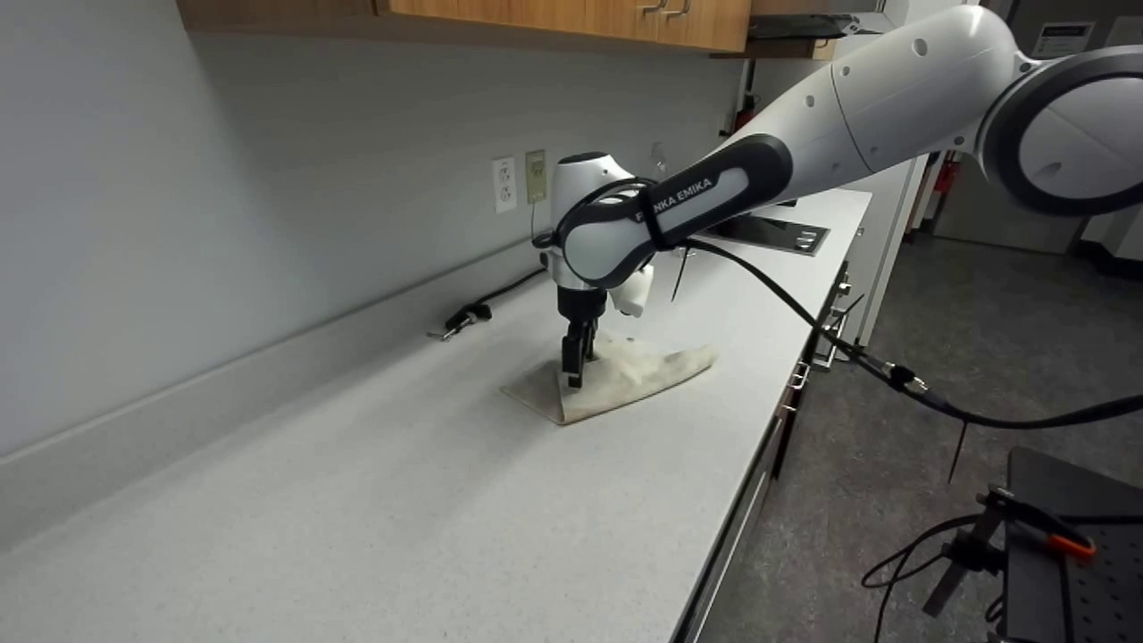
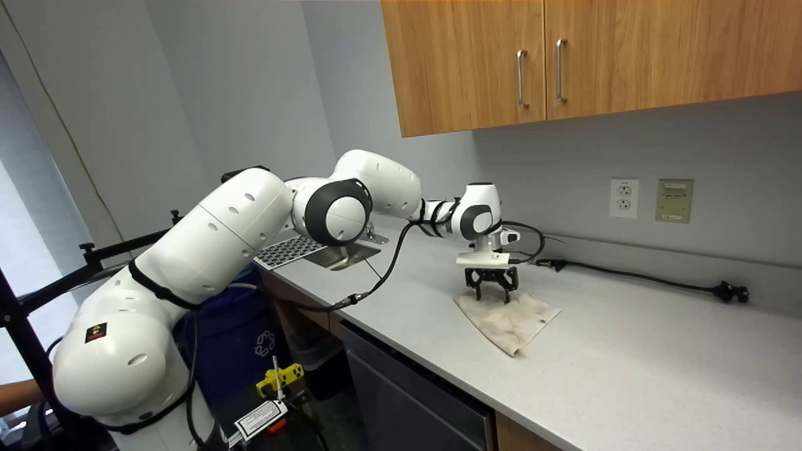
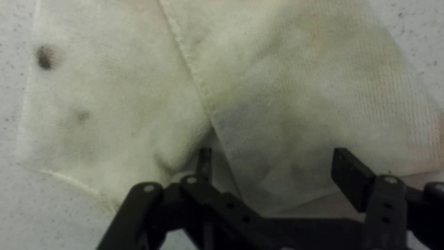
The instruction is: Straighten out the cloth
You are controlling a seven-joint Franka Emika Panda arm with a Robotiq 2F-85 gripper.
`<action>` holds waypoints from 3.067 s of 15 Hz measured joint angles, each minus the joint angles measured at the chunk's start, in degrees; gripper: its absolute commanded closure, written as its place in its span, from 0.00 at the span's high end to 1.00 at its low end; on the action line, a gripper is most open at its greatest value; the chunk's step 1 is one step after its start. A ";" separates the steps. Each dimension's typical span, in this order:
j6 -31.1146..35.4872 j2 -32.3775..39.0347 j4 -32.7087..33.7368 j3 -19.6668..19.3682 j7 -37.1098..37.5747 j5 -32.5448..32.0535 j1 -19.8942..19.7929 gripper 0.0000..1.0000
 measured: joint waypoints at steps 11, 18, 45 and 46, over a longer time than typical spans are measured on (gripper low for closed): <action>-4.20 0.37 0.77 1.62 0.00 2.39 -1.79 0.16; -4.20 0.37 1.17 1.64 0.00 2.39 -1.74 0.58; -7.14 -6.55 -7.93 5.59 -3.04 8.46 -3.67 1.00; -7.13 -8.11 -9.52 5.79 -3.44 8.49 -3.58 1.00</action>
